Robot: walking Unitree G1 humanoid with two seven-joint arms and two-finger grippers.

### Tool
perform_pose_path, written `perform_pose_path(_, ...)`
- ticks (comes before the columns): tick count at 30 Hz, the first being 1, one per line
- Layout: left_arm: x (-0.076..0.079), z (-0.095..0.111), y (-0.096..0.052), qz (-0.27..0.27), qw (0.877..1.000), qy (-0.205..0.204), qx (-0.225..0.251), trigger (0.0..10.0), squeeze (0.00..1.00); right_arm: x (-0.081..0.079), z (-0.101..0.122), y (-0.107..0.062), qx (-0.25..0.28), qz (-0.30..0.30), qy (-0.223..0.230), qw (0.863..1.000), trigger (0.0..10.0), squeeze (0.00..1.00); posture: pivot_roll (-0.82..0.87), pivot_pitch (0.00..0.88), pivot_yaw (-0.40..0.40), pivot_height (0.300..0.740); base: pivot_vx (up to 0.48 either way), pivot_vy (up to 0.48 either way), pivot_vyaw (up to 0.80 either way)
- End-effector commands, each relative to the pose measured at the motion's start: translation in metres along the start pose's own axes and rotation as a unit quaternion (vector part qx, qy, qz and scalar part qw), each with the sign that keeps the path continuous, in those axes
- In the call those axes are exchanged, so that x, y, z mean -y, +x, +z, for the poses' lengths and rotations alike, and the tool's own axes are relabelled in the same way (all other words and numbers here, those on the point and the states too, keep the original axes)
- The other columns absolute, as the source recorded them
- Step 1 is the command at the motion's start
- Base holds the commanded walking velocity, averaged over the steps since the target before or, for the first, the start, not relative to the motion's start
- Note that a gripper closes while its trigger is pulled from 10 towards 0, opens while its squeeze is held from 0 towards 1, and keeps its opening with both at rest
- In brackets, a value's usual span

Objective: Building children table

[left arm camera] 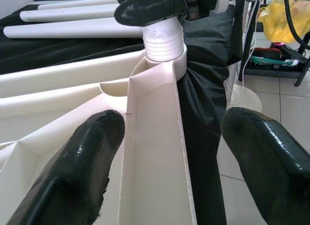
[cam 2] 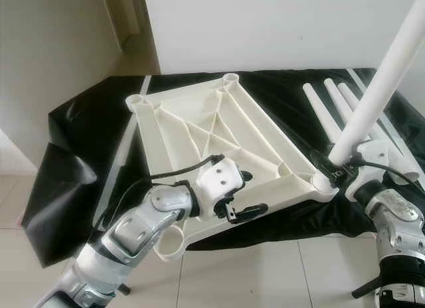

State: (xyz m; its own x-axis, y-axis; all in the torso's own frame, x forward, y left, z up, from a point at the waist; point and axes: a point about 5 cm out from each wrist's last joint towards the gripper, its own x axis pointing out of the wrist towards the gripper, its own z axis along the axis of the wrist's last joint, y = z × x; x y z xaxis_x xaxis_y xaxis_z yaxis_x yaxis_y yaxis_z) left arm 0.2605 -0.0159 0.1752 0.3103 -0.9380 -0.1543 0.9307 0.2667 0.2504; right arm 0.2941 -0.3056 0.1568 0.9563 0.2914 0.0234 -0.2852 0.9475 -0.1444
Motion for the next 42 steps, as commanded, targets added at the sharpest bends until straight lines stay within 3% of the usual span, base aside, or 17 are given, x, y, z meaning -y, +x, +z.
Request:
perform_pose_path(1,-0.003,0.001,-0.002,0.015,1.000,0.005,-0.005,10.0,0.00,-0.006,-0.020,-0.001,-0.043,-0.006,0.034,0.998,10.0,0.00,-0.11,0.025,0.052,0.740,0.000,0.000,0.00)
perform_pose_path(7,-0.003,0.002,-0.001,0.016,1.000,0.005,-0.003,10.0,0.00,-0.009,-0.018,0.006,-0.037,-0.035,0.041,0.998,10.0,0.00,-0.11,0.023,0.043,0.740,0.000,0.000,0.00)
perform_pose_path(11,-0.001,0.002,-0.001,0.017,1.000,0.003,-0.001,10.0,0.00,-0.017,-0.015,0.018,-0.035,-0.108,0.044,0.993,10.0,0.00,-0.11,0.019,0.031,0.740,0.000,0.000,0.00)
perform_pose_path(15,-0.001,0.003,-0.001,0.019,1.000,0.001,0.000,10.0,0.00,-0.024,-0.014,0.022,-0.034,-0.124,0.053,0.990,10.0,0.00,-0.11,0.018,0.023,0.740,0.000,0.000,0.00)
perform_pose_path(24,-0.001,0.002,0.000,0.023,1.000,-0.001,0.001,10.0,0.00,-0.040,-0.011,0.028,-0.042,-0.209,0.078,0.974,10.0,0.00,-0.11,0.010,0.007,0.740,0.000,0.000,0.00)
perform_pose_path(27,0.000,0.002,0.000,0.024,1.000,-0.002,0.002,10.0,0.00,-0.059,-0.010,0.029,-0.051,-0.286,0.098,0.952,10.0,0.00,-0.12,0.000,0.000,0.740,0.000,0.000,0.00)
perform_pose_path(28,0.000,0.002,0.000,0.024,1.000,-0.002,0.002,10.0,0.00,-0.059,-0.010,0.029,-0.051,-0.286,0.098,0.952,10.0,0.00,-0.12,0.000,0.000,0.740,0.000,0.000,0.00)
perform_pose_path(30,0.000,0.001,0.000,0.024,1.000,-0.003,0.002,10.0,0.00,-0.079,-0.011,0.029,-0.057,-0.341,0.118,0.931,10.0,0.00,-0.11,0.000,-0.002,0.740,0.000,0.000,0.00)
perform_pose_path(33,0.000,0.001,0.000,0.024,1.000,-0.003,0.002,10.0,0.00,-0.088,-0.012,0.029,-0.063,-0.363,0.133,0.920,10.0,0.00,-0.11,0.000,-0.004,0.740,0.000,0.000,0.00)
perform_pose_path(37,0.000,0.001,-0.001,0.027,1.000,-0.002,0.001,10.0,0.00,-0.110,-0.012,0.021,-0.073,-0.453,0.159,0.874,10.0,0.00,-0.10,0.000,-0.009,0.740,0.000,0.000,0.00)
perform_pose_path(42,0.000,0.000,-0.002,0.028,1.000,-0.002,0.001,10.0,0.00,-0.114,-0.012,0.020,-0.074,-0.464,0.167,0.867,10.0,0.00,-0.10,0.000,-0.005,0.740,0.000,0.000,0.00)
